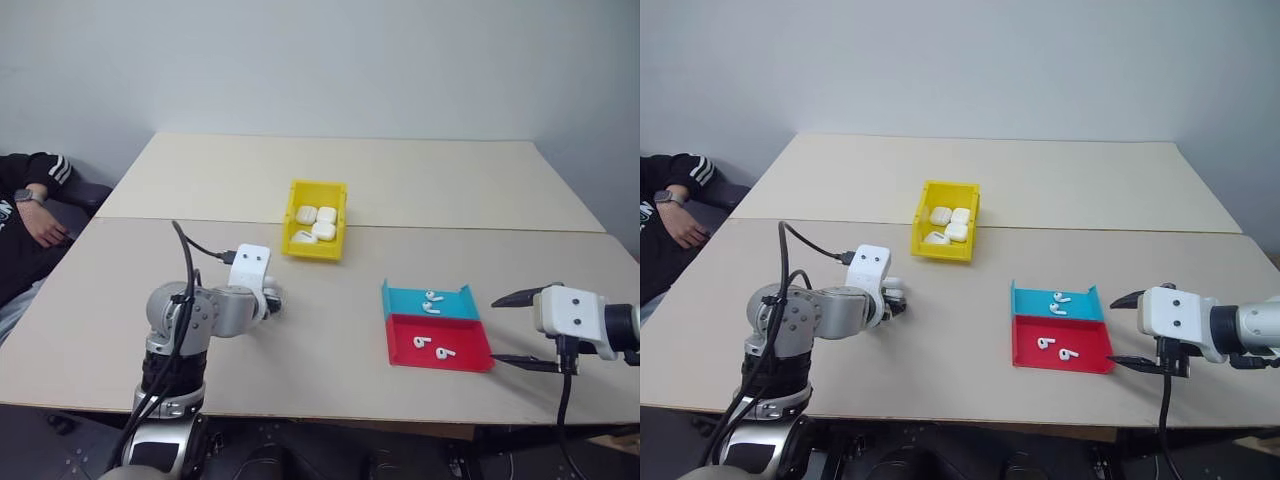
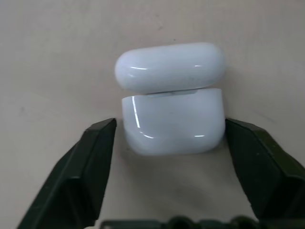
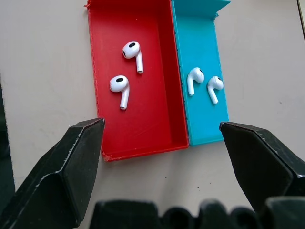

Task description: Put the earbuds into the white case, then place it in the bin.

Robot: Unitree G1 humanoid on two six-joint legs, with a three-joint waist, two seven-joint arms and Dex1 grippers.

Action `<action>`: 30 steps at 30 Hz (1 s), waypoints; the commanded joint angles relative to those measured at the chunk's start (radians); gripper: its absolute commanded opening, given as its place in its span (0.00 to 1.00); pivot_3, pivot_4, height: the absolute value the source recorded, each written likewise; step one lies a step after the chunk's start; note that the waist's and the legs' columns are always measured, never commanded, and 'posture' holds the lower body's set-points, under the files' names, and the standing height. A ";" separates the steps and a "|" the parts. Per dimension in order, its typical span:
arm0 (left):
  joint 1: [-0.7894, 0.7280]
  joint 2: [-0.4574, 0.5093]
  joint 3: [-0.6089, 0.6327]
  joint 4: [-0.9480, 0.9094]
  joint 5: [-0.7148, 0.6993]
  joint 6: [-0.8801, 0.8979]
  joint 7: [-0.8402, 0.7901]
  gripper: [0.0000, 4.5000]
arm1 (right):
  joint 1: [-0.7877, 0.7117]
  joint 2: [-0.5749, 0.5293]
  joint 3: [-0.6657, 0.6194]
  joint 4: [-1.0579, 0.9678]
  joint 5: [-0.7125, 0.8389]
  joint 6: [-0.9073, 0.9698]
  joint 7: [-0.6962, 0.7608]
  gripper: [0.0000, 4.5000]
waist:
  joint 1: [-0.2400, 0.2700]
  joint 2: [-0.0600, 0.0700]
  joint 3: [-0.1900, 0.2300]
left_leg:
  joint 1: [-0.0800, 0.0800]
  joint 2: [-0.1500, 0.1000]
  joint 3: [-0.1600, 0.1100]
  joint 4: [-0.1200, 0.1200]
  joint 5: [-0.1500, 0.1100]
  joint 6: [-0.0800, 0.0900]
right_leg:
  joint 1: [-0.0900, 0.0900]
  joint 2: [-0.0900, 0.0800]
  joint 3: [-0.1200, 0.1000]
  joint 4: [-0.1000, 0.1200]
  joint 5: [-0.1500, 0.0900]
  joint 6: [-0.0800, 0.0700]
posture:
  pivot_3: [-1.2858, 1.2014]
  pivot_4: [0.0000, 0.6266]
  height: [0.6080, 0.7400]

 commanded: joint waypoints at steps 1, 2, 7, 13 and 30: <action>0.001 0.009 -0.014 -0.026 0.017 0.005 -0.012 0.61 | -0.003 -0.005 -0.046 -0.019 0.002 0.006 -0.002 1.00 | 0.000 0.000 0.000 | 0.000 0.000 0.000 0.000 0.000 0.000 | 0.000 0.000 0.000 0.000 0.000 0.000 | 0.52 0.24 1.00; 0.003 0.013 -0.018 -0.031 0.017 0.005 -0.016 0.61 | -0.003 -0.005 -0.046 -0.020 0.002 0.006 -0.003 1.00 | 0.000 0.000 0.000 | 0.000 0.000 0.000 0.000 0.000 0.000 | 0.000 0.000 0.000 0.000 0.000 0.000 | 0.52 0.24 1.00; 0.004 0.019 -0.025 -0.048 0.056 0.005 -0.032 0.61 | -0.009 -0.004 -0.038 -0.019 -0.001 0.006 -0.007 1.00 | 0.000 0.000 0.000 | 0.000 0.000 0.000 0.000 0.000 0.000 | 0.000 0.000 0.000 0.000 0.000 0.000 | 0.52 0.24 1.00; 0.037 0.217 -0.042 -0.322 0.091 -0.081 -0.253 0.61 | -0.035 -0.015 -0.043 -0.016 0.005 0.010 -0.004 1.00 | -0.009 -0.001 0.001 | -0.002 0.000 0.000 -0.001 0.000 0.000 | -0.002 0.000 0.000 0.000 0.000 0.000 | 0.52 0.24 1.00; 0.452 0.140 -0.187 0.074 0.447 -1.960 -1.539 0.61 | -0.273 -0.144 0.107 -0.235 0.077 0.289 0.060 1.00 | 0.012 0.004 -0.001 | -0.015 0.001 0.009 0.001 -0.003 0.005 | -0.016 -0.002 0.001 -0.002 0.002 -0.001 | 0.52 0.24 1.00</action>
